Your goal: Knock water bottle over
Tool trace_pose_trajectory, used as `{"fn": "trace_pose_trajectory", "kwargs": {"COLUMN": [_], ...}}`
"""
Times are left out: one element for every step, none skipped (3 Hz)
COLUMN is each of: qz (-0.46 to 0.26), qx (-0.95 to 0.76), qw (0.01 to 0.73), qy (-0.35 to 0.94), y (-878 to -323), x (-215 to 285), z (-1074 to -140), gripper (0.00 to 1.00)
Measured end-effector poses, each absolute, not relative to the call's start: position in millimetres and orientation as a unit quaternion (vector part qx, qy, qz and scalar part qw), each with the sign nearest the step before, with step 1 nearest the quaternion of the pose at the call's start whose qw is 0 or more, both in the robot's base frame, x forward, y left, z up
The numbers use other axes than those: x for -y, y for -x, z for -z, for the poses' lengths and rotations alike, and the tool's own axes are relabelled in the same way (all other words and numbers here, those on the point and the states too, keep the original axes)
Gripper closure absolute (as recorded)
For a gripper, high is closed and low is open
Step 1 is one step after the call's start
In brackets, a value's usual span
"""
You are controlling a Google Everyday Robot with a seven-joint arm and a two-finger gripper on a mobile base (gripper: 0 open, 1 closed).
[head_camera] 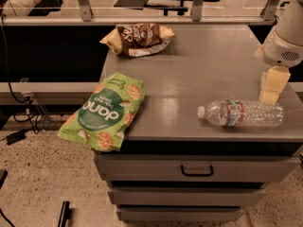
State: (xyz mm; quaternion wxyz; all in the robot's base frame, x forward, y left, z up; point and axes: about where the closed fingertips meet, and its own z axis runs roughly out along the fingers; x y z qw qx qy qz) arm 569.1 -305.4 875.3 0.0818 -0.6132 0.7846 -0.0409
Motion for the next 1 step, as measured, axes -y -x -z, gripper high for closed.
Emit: {"fn": "trace_pose_trajectory", "kwargs": {"qz": [0.041], "qx": [-0.785], "qw": [0.082], "qy": [0.613], "y": [-569.1], "x": [305.4], "z": [-875.3], "gripper": [0.00]}}
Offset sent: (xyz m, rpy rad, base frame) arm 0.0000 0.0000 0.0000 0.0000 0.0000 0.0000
